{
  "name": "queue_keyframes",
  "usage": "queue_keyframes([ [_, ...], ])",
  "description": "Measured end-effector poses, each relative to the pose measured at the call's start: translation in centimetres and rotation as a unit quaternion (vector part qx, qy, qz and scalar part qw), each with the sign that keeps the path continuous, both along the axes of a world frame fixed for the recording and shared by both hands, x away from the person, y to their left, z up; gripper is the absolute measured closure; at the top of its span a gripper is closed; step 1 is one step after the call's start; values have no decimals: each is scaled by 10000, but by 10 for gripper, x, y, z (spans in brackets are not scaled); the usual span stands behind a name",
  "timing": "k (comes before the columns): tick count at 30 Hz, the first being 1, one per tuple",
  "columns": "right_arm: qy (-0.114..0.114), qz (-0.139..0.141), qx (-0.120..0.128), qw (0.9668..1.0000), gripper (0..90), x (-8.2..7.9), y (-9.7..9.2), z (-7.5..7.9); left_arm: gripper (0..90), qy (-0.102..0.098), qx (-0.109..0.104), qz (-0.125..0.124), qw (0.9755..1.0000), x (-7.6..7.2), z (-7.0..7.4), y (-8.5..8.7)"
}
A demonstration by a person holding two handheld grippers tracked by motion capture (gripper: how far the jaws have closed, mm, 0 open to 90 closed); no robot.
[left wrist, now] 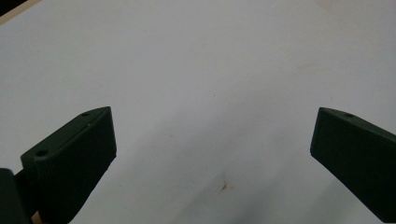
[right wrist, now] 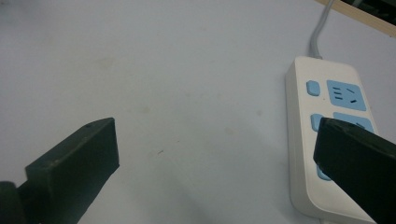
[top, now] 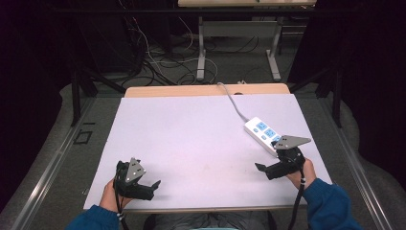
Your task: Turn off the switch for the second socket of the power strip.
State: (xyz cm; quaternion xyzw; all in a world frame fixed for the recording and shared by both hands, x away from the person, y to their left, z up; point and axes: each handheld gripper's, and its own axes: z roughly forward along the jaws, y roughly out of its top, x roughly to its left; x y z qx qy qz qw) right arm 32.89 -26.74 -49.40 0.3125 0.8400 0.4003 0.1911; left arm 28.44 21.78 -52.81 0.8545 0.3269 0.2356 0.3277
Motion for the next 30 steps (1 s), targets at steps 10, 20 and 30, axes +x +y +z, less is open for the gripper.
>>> queue_keyframes([
  [10,2,40,-50,10000,0,-12,-1,-4,4,-18,28,0,10000,0,0,0],
  [20,6,40,-136,9999,0,-20,-3,-11,4,5,7,-1,10000,0,0,0],
  [30,24,113,-213,9997,0,-26,-6,-14,4,1,13,0,10000,0,0,0],
])
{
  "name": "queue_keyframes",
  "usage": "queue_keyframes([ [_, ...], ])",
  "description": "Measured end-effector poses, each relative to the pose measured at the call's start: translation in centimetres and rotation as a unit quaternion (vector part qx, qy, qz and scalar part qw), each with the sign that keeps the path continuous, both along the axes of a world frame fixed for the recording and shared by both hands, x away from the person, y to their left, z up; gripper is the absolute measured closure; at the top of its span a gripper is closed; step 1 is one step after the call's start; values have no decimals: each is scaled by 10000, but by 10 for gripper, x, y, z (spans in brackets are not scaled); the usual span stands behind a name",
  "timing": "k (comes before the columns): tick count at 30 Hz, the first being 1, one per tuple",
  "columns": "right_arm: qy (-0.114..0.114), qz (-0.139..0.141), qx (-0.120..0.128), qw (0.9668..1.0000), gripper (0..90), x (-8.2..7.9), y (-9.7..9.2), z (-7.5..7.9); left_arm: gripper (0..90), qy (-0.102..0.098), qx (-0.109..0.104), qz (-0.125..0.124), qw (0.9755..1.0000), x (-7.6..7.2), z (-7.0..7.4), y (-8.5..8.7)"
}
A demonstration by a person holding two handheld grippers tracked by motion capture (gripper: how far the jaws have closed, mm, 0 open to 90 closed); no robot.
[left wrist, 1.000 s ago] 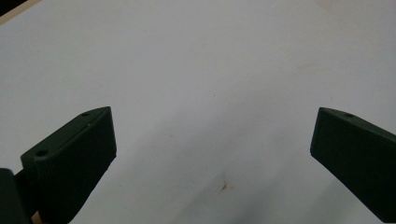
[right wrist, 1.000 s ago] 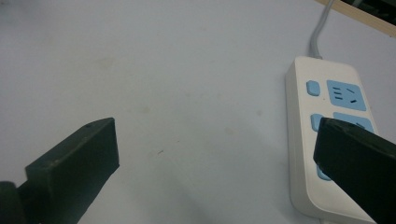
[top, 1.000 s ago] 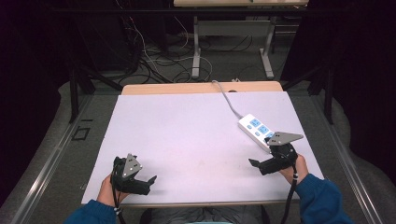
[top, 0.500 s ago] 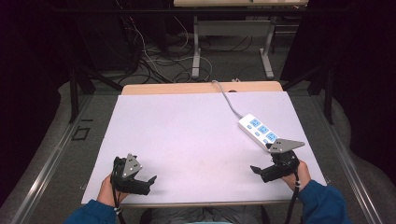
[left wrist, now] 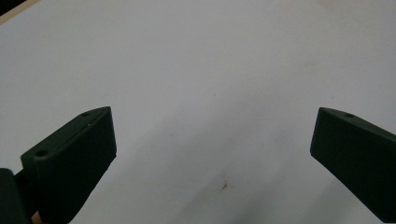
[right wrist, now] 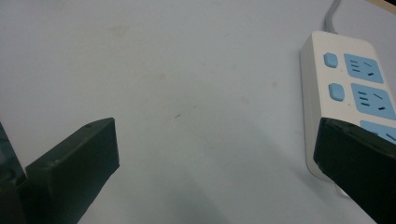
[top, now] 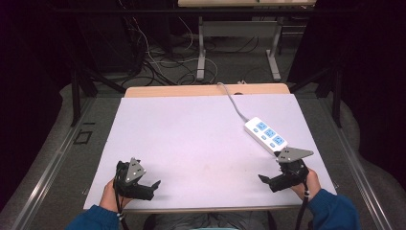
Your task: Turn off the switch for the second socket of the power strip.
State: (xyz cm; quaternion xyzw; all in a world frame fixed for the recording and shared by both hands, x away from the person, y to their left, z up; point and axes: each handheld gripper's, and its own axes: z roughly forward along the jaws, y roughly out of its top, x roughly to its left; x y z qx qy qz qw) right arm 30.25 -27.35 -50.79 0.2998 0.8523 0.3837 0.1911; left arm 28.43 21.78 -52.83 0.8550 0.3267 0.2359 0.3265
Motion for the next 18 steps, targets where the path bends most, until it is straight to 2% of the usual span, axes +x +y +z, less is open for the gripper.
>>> queue_keyframes([
  [3,-89,-27,-6,10000,0,-2,0,-2,4,0,0,4,10000,0,0,0],
  [7,-35,-64,-29,10000,0,-5,0,-2,4,-12,12,-1,10000,0,0,0],
  [11,-138,-67,-52,9999,0,-8,-2,-3,4,-57,70,2,10000,0,1,1],
  [13,-117,-91,-33,9999,0,-10,-2,-3,4,4,12,-1,10000,0,0,0],
  [16,-166,-76,-69,9998,0,-11,-2,-3,4,-10,13,1,10000,0,0,0],
  [18,-121,-88,-56,9999,0,-12,-3,-3,4,2,21,-2,10000,0,0,-1],
])
